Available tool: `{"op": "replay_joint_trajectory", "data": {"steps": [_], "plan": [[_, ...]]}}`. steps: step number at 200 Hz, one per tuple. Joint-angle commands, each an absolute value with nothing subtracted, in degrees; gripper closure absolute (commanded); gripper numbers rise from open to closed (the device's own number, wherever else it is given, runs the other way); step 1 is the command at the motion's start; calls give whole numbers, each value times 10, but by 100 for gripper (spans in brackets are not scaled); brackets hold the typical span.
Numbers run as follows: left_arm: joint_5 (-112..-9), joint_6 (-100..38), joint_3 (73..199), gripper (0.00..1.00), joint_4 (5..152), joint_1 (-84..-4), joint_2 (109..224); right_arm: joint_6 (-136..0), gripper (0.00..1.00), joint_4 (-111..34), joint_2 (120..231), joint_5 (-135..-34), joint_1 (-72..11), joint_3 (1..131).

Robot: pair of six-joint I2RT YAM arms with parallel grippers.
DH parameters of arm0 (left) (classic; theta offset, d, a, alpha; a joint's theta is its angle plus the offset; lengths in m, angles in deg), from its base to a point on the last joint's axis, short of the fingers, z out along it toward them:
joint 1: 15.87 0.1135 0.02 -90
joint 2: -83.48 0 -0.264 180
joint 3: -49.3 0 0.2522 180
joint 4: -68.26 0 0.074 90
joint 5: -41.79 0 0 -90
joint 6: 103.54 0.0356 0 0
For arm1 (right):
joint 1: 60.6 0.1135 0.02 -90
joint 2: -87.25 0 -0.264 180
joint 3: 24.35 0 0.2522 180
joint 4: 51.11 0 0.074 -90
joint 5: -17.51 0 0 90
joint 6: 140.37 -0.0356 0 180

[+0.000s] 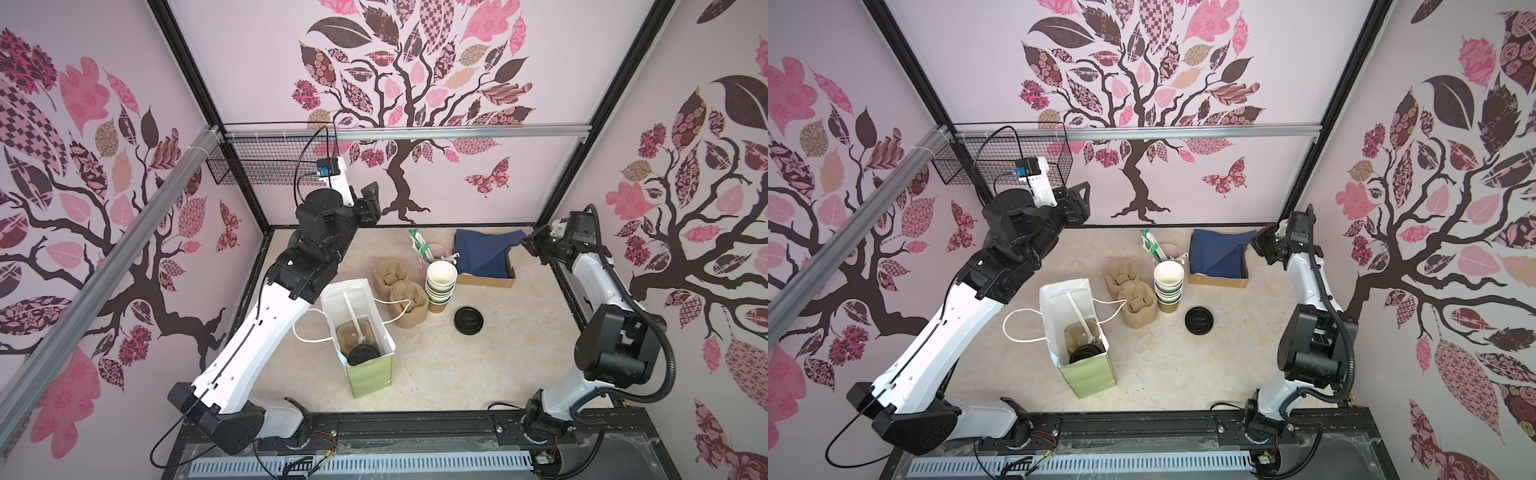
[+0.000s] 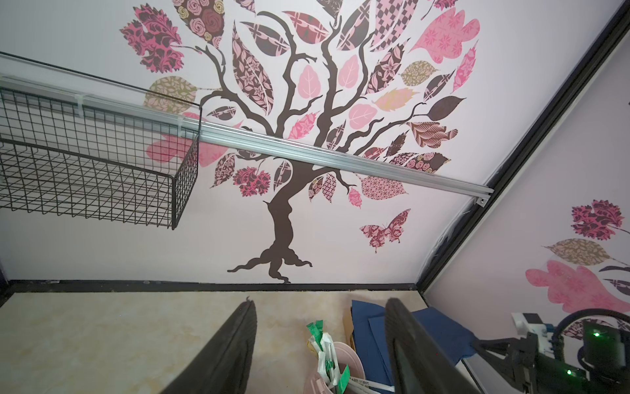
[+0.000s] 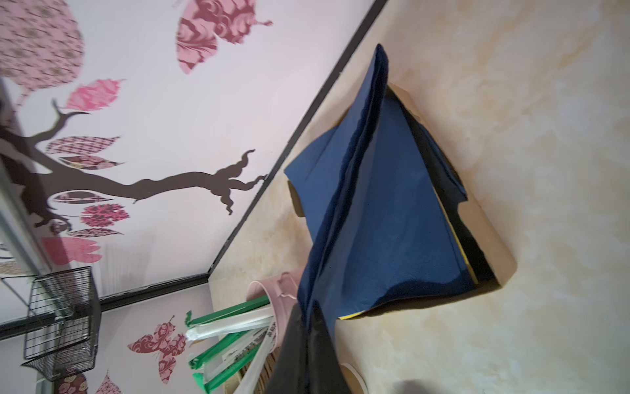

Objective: Pack a coffee takeout order
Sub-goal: Pick up the tissues from the napkin box.

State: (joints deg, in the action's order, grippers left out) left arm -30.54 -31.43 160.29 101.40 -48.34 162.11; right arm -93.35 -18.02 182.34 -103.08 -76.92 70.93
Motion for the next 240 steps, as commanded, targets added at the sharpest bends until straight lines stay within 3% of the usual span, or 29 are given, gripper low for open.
{"op": "replay_joint_trajectory", "data": {"steps": [1,47,89,145,187,209,240], "plan": [[-309,-267,1633,38,1012,-493,1626,-954,100,-164,1780,-1045,-773,753],[-307,-151,1670,35,996,-562,1661,-966,100,-162,1718,-1022,-773,792],[-469,-141,1700,32,1009,-575,1687,-966,100,-132,1650,-1004,-773,814],[-508,-5,1766,20,1077,-685,1760,-964,100,-34,1581,-1065,-772,865],[-540,51,1812,13,1078,-725,1826,-913,100,52,1554,-1116,-769,902],[-567,41,1907,11,1153,-725,1878,-884,100,105,1555,-1131,-768,936],[-639,-11,1903,9,1134,-722,1895,-846,100,174,1561,-1140,-768,986]]}}
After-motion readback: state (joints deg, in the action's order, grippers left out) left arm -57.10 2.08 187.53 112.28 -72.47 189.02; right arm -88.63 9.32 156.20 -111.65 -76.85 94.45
